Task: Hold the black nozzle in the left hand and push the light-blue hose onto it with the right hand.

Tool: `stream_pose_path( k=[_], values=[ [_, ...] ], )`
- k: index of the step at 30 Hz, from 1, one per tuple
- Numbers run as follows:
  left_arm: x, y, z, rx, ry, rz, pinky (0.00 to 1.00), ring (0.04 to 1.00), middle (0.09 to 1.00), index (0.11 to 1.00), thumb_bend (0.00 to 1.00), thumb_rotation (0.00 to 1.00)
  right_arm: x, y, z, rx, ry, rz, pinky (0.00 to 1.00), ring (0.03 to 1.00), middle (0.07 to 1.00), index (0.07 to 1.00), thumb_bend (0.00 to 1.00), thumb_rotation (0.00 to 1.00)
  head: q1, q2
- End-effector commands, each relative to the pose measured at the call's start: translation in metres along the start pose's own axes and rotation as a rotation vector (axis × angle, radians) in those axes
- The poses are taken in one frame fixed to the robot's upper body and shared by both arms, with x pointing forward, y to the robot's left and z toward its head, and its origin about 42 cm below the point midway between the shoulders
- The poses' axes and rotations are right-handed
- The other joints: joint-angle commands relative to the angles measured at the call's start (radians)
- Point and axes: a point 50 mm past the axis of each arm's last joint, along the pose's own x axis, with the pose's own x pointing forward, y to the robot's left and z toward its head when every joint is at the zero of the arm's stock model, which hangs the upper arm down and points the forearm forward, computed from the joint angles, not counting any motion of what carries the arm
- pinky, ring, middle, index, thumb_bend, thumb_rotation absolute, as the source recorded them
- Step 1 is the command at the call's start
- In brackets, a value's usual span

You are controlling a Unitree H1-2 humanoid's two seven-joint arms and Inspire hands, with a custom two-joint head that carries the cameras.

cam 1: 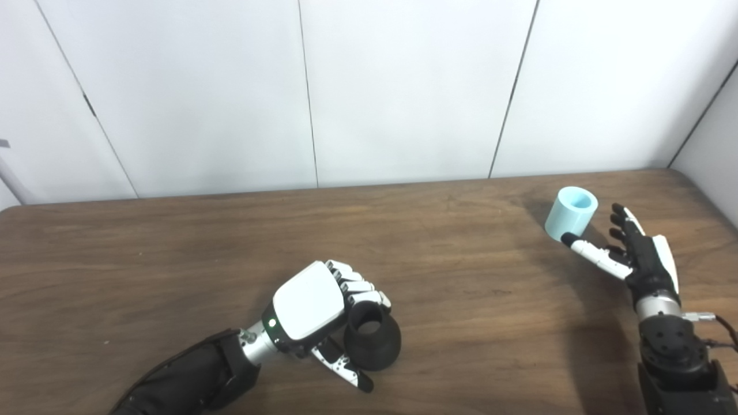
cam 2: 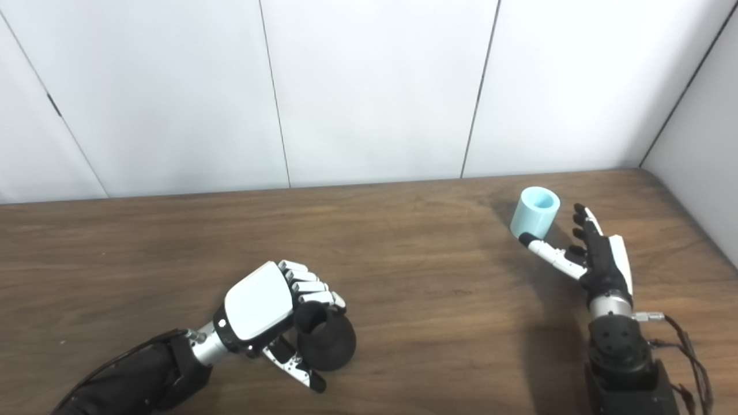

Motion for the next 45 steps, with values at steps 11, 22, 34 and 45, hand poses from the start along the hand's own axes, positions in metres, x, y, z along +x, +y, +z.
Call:
stream_pose_path(
  k=[11,22,34,45],
  values=[
    [-0.048,-0.047,0.054,-0.088,-0.024,-0.19,0.21,0.28,0.42,0.519,0.52,0.0,0.042,0.005,0.031,-0.047,-0.082,-0.051,0.59,0.756,0.817,0.914,1.0,0.47,0.006,0.002],
    [-0.05,-0.046,0.056,-0.093,-0.036,-0.201,0.22,0.28,0.405,0.517,0.52,0.0,0.06,0.011,0.03,0.012,-0.094,-0.059,0.77,0.892,0.92,0.923,0.98,0.42,0.006,0.002],
    [-0.047,-0.047,0.058,-0.103,-0.037,-0.203,0.19,0.237,0.391,0.508,0.52,0.0,0.071,0.023,0.045,-0.06,-0.074,-0.055,0.39,0.543,0.565,0.897,1.0,0.36,0.006,-0.005],
    [-0.045,-0.045,0.057,-0.098,-0.04,-0.203,0.23,0.293,0.418,0.518,0.52,0.0,0.074,0.029,0.047,-0.059,-0.123,-0.01,0.63,0.707,0.738,0.742,0.98,0.23,0.01,-0.01]
  ],
)
